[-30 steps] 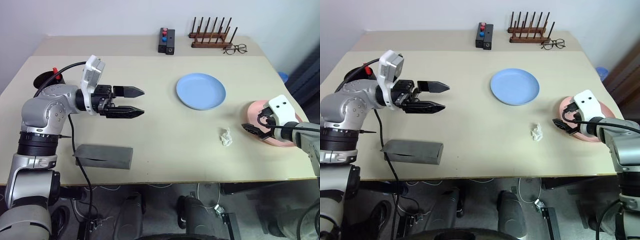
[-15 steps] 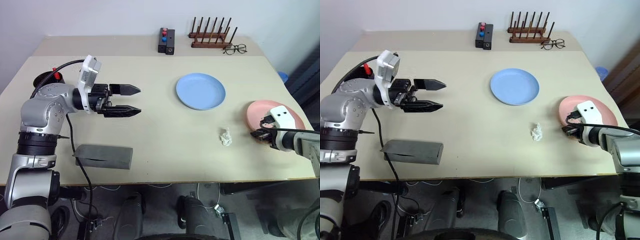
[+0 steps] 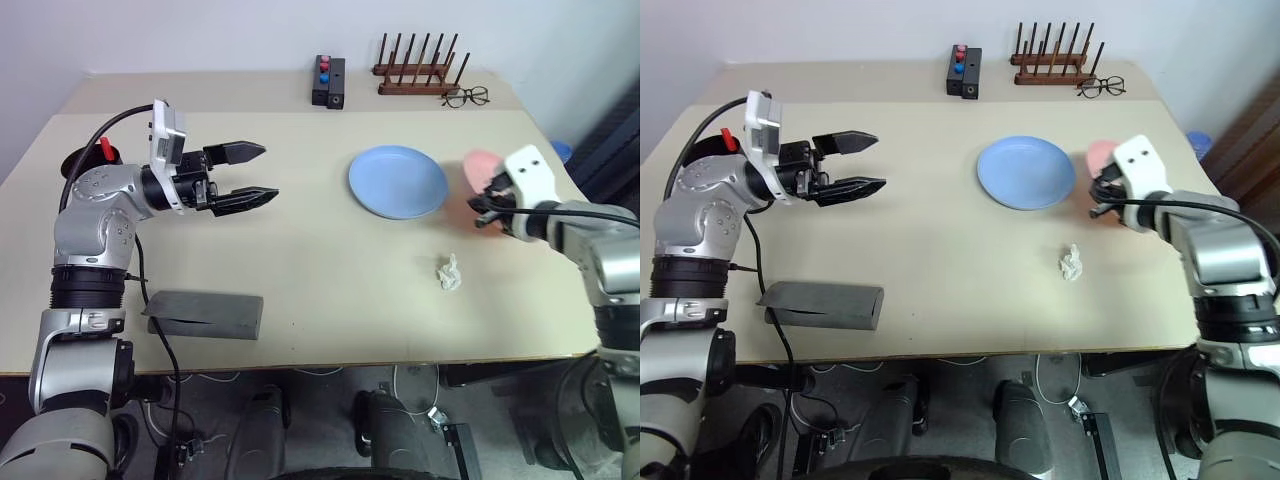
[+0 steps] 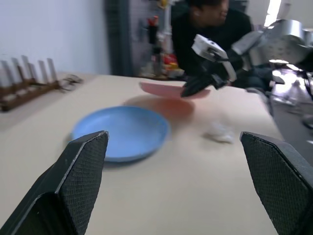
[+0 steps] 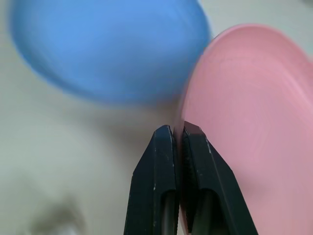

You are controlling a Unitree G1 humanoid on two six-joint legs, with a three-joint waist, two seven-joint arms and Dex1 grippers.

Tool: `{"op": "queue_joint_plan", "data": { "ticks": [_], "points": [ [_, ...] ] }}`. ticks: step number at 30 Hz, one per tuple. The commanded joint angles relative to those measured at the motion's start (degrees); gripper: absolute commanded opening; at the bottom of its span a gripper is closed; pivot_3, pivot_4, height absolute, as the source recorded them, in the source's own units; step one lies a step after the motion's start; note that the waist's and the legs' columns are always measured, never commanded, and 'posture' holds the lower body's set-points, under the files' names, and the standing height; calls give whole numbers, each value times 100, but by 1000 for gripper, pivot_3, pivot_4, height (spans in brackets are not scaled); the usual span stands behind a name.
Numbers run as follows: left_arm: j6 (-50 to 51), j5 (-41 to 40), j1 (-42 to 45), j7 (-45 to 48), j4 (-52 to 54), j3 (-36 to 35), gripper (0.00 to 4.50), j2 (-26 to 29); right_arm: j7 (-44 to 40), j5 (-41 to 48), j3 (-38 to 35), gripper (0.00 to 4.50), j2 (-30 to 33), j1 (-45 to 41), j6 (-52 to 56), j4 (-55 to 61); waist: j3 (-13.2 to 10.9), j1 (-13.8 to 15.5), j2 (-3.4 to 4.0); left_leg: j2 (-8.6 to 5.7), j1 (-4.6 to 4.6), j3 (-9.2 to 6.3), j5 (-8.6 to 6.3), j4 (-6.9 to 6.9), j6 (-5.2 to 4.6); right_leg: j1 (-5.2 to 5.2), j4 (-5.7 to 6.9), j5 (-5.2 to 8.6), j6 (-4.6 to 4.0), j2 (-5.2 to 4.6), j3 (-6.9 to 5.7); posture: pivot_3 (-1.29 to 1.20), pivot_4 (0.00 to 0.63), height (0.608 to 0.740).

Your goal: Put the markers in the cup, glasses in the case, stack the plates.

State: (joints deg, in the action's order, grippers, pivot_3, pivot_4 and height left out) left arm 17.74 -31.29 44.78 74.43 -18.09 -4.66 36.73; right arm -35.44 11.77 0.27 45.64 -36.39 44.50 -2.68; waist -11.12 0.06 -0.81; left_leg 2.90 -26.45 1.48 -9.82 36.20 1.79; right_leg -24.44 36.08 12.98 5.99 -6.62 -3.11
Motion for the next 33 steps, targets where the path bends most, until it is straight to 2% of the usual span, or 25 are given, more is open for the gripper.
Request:
{"op": "queue_joint_plan", "data": {
  "ticks": [1, 5, 9, 13, 14, 16, 19, 22, 27, 30, 33],
  "points": [
    [-131, 77, -150, -206, 133, -201, 4500, 28, 0, -205, 218, 39, -302, -564, -398, -288, 0, -6, 0, 0, 0, 0, 0, -1, 0, 0, 0, -1, 2, 0, 0, 0, 150, 740],
    [-87, 56, -300, -382, 255, -284, 4500, 23, 68, -306, 368, 39, -817, -988, -700, -799, 0, 22, 0, 0, -2, 0, 0, -1, 1, 0, 0, -5, 10, 0, -1, 0, 150, 740],
    [-54, 11, -435, -450, 427, -365, 4500, 121, -150, -679, 941, 39, -1150, -945, -1271, -1014, -1, 28, 1, 0, -2, 0, 1, -2, 1, 0, 0, -6, 11, 1, -1, 0, 150, 740],
    [69, -49, -571, -513, 630, -414, 4500, 172, -396, -542, 858, 39, -1290, -1021, -1322, -1373, -1, 25, 1, -1, -2, 0, 1, -2, 1, 0, 0, -6, 11, 1, -1, 0, 150, 740],
    [110, -65, -614, -519, 679, -425, 4500, 185, -441, -499, 817, 662, -1312, -1040, -1257, -1430, -1, 15, 1, 0, -1, 0, 1, -3, 1, 0, 0, -6, 11, 1, -1, 0, 150, 740],
    [125, -59, -669, -528, 747, -444, 4500, 176, -412, -540, 758, 1451, -1326, -1025, -1382, -1483, -1, 16, 2, 0, -1, 0, 1, -4, 1, 0, 1, -6, 11, 1, -2, 0, 150, 740],
    [154, -45, -661, -528, 742, -451, 4500, 160, -316, -503, 587, 3068, -1371, -1062, -1422, -1436, -1, 14, 2, 0, -1, 0, 1, -4, 2, 0, 1, -6, 11, 2, -1, 0, 150, 740],
    [139, -6, -585, -514, 671, -402, 4500, 125, -512, -272, 410, 4482, -1376, -996, -1331, -1011, -1, 11, 2, 0, 0, 0, 1, -5, 2, 0, 1, -6, 11, 2, -1, 0, 150, 740],
    [277, -83, -489, -345, 656, -308, 4500, 63, -632, 726, -701, 4482, -1092, -958, -376, -400, -2, 49, 3, 0, -1, 0, 1, -4, 2, 0, 1, -7, 12, 2, -1, 0, 150, 740],
    [465, -192, -508, -189, 723, -307, 4500, 69, -1165, 1071, -879, 4482, -423, -296, 142, 300, -1, 108, 2, -1, -4, 0, 1, -3, 2, 3, -4, -6, 11, 1, -2, 0, 150, 740],
    [739, -397, -557, 13, 846, -331, 4500, 114, -1817, 1253, -780, 4482, 434, 939, 359, 1271, 0, 133, -1, -1, -3, 0, -1, -7, 2, 6, -12, 4, -4, 0, -3, 0, 150, 740]
  ]
}}
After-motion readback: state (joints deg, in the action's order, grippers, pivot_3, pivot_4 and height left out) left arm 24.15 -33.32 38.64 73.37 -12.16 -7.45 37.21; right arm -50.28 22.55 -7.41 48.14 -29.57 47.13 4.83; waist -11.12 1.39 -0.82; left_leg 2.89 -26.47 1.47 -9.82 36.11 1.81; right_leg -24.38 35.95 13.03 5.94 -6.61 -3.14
